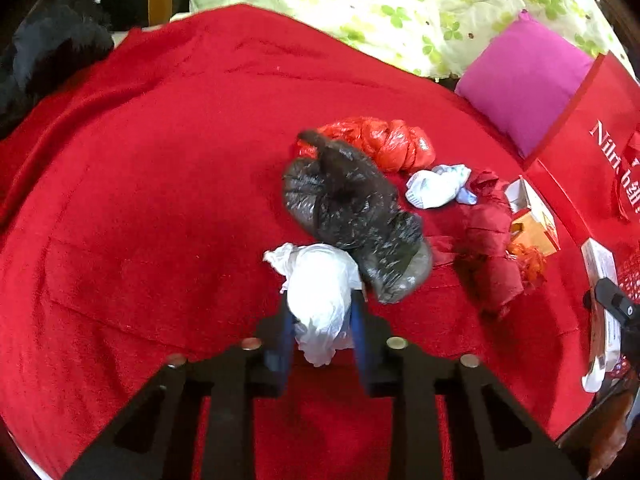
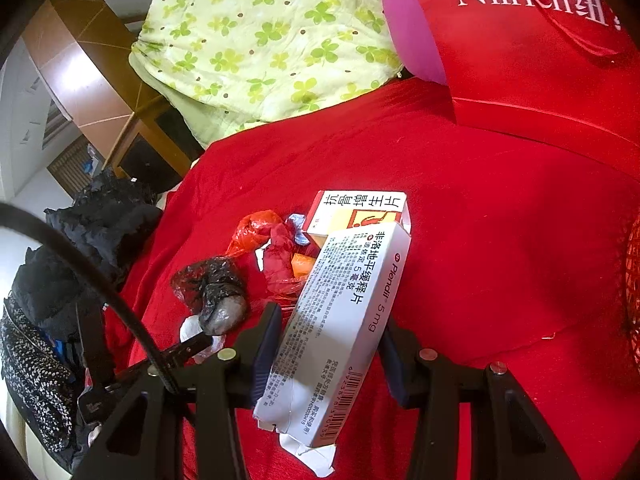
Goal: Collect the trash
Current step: 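Drop the white tissue into the red basket with the left gripper while the right gripper drops the white box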
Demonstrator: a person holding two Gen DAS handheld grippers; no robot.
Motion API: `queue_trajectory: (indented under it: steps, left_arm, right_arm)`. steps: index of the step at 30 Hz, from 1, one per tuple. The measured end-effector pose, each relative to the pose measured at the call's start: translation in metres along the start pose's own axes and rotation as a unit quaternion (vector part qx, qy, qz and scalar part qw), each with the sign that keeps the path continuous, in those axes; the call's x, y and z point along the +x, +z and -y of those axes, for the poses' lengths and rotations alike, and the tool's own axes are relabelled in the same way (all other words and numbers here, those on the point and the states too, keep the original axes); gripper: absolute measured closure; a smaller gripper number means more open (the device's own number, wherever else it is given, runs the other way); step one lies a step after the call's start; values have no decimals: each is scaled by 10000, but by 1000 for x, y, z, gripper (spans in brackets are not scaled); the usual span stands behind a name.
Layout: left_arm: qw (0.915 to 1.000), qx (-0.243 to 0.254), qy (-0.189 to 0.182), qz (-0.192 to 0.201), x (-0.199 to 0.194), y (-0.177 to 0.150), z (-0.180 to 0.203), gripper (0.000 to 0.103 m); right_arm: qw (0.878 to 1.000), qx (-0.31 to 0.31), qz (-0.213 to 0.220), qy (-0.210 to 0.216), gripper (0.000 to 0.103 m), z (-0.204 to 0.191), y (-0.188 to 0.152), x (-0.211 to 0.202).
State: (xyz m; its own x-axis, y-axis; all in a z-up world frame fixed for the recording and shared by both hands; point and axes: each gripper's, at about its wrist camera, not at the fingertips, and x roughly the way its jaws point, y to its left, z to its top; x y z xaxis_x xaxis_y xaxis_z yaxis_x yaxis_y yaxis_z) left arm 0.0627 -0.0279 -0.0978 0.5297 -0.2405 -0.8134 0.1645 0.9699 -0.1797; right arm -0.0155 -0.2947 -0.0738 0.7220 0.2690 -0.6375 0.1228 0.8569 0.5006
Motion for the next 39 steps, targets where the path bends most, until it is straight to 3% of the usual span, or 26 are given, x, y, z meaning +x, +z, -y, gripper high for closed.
queue_trajectory:
  steps: [9, 14, 18, 23, 26, 30, 33, 35, 36, 39]
  left_arm:
    - [9988, 348, 23, 330, -70, -16, 28, 79]
    - [9937, 827, -475, 594, -115, -13, 83, 79]
    - [9795, 1525, -1086, 738, -137, -8, 167, 79]
    - [9498, 2281, -2028, 687, -148, -5, 278, 78]
    - [9322, 2667, -2343, 713, -148, -7, 334, 77]
    - [9169, 2983, -2617, 439, -129, -15, 389, 77]
    - [9114, 3211, -2549, 351, -113, -25, 416, 70]
    - [9113, 3303, -2434, 343, -102, -29, 424, 42]
    - [9134, 3320, -2327, 366, -97, -29, 425, 37]
    - [9161, 3329, -2188, 446, -101, -31, 409, 37]
  right_arm:
    - [9970, 6, 567, 517, 53, 4, 1, -59]
    - [9933, -195, 871, 737, 53, 13, 8, -121]
    - [9886, -483, 1298, 599, 53, 27, 15, -186]
    - [9841, -505, 1703, 30, 53, 69, 25, -254]
    - [9832, -257, 1790, -266, 53, 105, 28, -278]
    - [9811, 230, 1833, -571, 51, 153, 28, -294]
    - [9803, 670, 1747, -637, 51, 188, 26, -292]
    - [9799, 937, 1685, -513, 43, 208, 26, -288]
    - [9794, 1011, 1676, -491, 34, 213, 25, -285]
    - [9761, 1233, 1751, -372, 33, 222, 23, -282]
